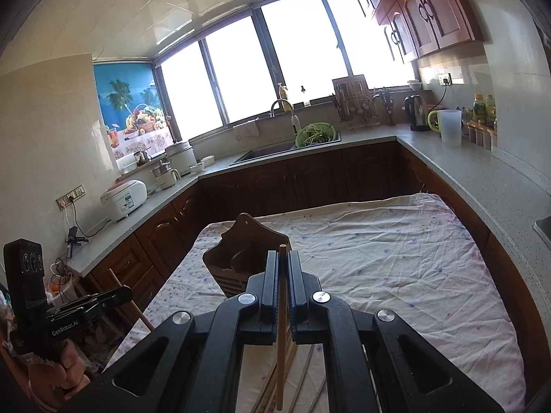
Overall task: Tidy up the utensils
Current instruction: 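Lift both chopsticks and carry them over the wooden utensil holder, then lower both chopsticks into the holder and open both tools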
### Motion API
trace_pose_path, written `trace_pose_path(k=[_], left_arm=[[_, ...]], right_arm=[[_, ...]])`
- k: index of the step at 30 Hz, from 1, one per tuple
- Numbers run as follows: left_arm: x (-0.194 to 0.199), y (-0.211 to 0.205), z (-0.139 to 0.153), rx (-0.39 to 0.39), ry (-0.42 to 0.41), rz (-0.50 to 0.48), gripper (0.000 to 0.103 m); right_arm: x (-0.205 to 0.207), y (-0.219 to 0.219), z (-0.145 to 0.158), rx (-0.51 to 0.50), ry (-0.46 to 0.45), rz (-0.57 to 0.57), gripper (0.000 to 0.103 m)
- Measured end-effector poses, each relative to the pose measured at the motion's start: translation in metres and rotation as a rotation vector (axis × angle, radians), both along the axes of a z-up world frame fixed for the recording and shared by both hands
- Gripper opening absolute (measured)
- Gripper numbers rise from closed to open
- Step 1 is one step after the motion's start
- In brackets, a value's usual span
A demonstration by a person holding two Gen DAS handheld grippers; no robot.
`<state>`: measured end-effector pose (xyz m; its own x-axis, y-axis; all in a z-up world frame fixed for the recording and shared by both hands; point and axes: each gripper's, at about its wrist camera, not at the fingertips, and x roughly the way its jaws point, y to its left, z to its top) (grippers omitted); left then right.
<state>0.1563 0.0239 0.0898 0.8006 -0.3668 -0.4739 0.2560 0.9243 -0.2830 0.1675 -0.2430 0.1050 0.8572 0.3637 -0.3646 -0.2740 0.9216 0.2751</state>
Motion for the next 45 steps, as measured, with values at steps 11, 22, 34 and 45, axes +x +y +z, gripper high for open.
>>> trace_pose_path(k=[11,22,34,45], left_arm=[[0.009,0.019,0.019,-0.033,-0.057,0.044,0.005],[0.043,0.037,0.064,-0.054,-0.181,0.095,0.005],[0.114,0.042,0.086,-0.023,-0.272,0.178,0.005],[0.166,0.038,0.008,-0.054,-0.211,0.279,0.005]], right_arm=[[0.011,0.005,0.015,0.035,-0.039,0.006,0.005],[0.050,0.016,0.057,0.091,-0.143,-0.006,0.005],[0.119,0.032,0.068,0.113,-0.211,-0.052,0.005],[0.159,0.037,-0.001,0.150,-0.132,-0.073,0.005]])
